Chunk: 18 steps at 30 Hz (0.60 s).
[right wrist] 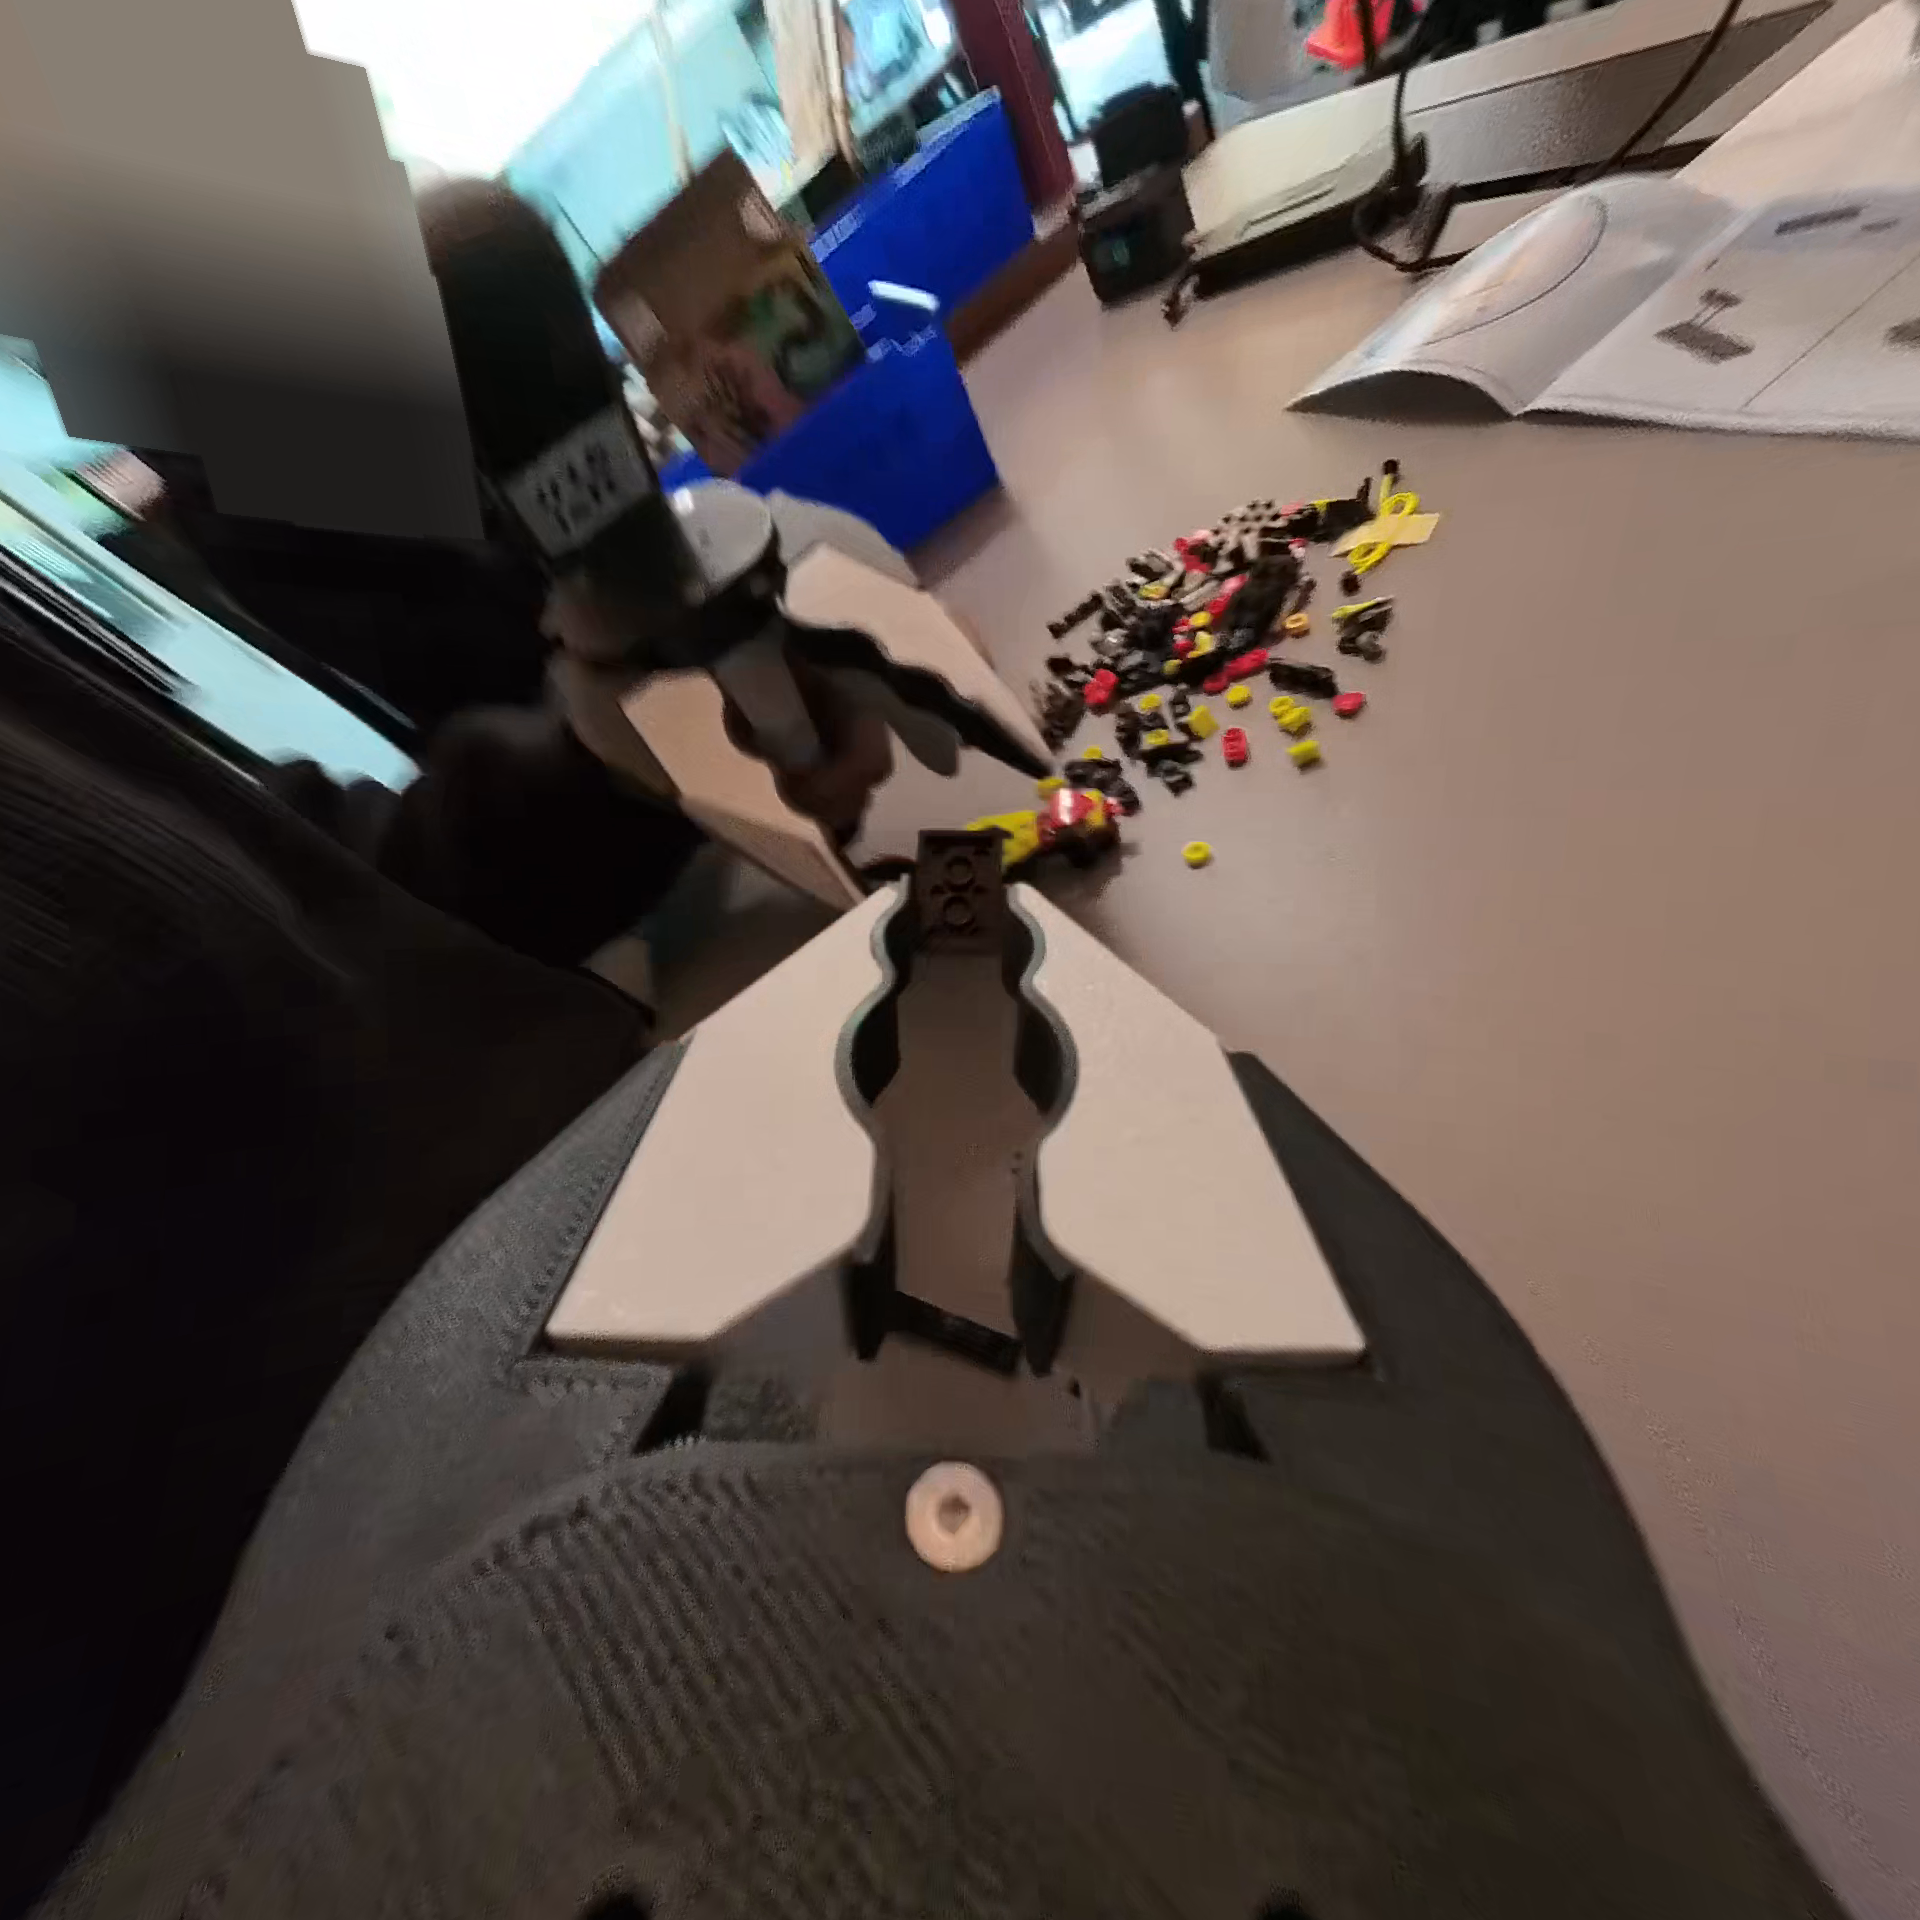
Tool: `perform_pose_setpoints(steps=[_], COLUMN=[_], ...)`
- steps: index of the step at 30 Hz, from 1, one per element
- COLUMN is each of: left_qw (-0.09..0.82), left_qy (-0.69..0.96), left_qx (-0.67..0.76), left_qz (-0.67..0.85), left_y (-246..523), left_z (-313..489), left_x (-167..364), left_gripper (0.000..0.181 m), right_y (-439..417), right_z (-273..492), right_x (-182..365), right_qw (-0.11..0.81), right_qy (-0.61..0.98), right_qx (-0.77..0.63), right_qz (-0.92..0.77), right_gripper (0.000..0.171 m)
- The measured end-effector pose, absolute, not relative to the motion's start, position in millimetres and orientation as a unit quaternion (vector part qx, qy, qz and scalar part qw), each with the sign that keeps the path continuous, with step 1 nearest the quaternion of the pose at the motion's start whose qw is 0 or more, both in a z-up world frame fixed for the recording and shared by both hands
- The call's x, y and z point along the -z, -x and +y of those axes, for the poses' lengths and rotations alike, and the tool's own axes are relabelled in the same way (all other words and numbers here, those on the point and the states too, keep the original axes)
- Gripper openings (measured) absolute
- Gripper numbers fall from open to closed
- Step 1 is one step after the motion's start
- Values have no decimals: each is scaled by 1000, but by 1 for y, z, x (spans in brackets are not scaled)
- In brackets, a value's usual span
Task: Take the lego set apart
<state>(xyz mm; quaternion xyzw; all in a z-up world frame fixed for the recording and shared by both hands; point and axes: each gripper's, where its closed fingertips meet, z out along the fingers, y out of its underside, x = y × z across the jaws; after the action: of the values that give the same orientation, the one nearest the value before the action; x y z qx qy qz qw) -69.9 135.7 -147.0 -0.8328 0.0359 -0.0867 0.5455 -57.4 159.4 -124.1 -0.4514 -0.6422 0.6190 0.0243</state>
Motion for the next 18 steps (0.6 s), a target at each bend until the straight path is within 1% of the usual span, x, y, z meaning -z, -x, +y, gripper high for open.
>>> perform_pose_setpoints(steps=[2, 5, 7, 10, 11, 12, 13, 15, 18], left_qw=[558, 577, 583, 596, 595, 595, 595, 597, 593], left_qy=[827, 811, 804, 792, 790, 789, 786, 783, 786], left_qx=[65, 80, 96, 105, 107, 113, 122, 129, 136], left_qz=[37, 50, 63, 85, 96, 105, 115, 117, 114], left_y=[69, 62, 56, 47, 44, 41, 37, 36, 37], left_z=[142, 142, 141, 137, 135, 134, 131, 130, 129], left_x=[145, 141, 138, 132, 132, 132, 132, 130, 132], left_gripper=[50, 49, 49, 43, 40, 30, 15, 9, 3], right_y=[55, 49, 46, 40, 38, 39, 40, 40, 43], right_z=[157, 147, 136, 122, 119, 119, 120, 122, 126], right_x=[114, 107, 111, 122, 123, 123, 122, 120, 118], right_qw=[-43, -135, -163, -194, -207, -221, -234, -261, -270], right_qy=[452, 445, 443, 443, 444, 448, 452, 453, 461], right_qx=[-667, -699, -692, -667, -665, -667, -671, -678, -687], right_qz=[-591, -543, -545, -567, -564, -552, -539, -516, -492], right_gripper=[15, 14, 15, 15, 15, 15, 15, 15, 15])
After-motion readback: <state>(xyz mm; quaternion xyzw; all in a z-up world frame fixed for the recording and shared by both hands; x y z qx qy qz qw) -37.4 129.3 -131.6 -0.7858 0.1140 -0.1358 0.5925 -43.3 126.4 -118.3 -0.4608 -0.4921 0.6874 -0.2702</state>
